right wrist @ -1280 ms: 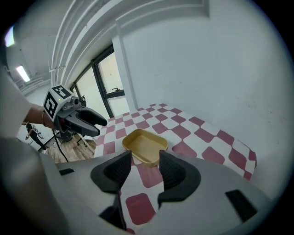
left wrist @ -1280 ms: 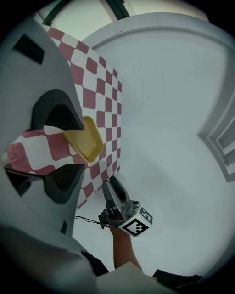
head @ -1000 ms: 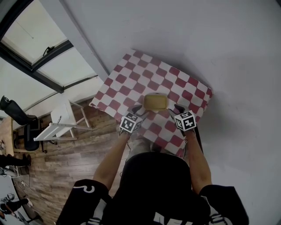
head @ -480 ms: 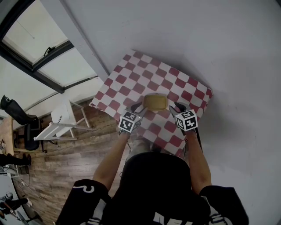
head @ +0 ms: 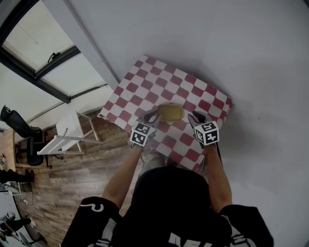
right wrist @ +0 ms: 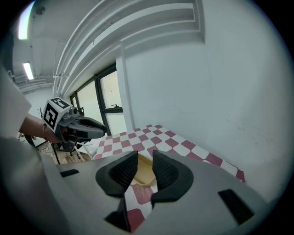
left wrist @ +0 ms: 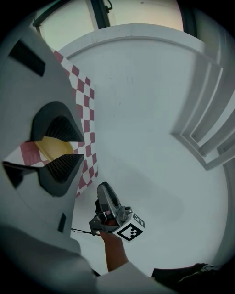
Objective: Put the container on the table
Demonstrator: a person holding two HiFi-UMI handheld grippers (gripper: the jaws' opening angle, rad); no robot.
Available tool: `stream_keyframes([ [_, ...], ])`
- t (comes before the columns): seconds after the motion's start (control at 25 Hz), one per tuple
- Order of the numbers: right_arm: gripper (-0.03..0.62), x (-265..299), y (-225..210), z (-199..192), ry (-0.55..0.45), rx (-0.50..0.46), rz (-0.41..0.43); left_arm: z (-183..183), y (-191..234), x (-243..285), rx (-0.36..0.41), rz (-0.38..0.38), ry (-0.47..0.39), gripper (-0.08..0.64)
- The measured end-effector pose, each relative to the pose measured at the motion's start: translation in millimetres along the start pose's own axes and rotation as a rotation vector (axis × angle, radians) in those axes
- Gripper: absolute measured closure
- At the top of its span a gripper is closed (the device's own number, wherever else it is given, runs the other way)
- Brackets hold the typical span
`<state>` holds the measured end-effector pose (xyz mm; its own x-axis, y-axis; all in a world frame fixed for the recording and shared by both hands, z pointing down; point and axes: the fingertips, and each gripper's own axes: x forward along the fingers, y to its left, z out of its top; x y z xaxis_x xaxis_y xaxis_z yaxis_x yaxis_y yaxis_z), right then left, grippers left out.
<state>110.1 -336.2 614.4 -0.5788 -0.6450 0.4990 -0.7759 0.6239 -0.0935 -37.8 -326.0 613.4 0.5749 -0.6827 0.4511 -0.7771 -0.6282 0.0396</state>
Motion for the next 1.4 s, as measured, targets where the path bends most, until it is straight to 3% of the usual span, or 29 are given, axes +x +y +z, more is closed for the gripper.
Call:
stream_keyframes([
  [0.84, 0.561, -11.4, 2.7, 12.7, -0.041, -0.007, -0.006, 8.6, -5.0, -3.5, 0.001, -0.006, -0.027, 0.502],
  [1.4, 0.578, -18.3, 4.6, 12.7, -0.064, -0.017, -0.010, 6.3, -2.5, -8.6, -0.020, 0.007, -0.053, 0.522],
])
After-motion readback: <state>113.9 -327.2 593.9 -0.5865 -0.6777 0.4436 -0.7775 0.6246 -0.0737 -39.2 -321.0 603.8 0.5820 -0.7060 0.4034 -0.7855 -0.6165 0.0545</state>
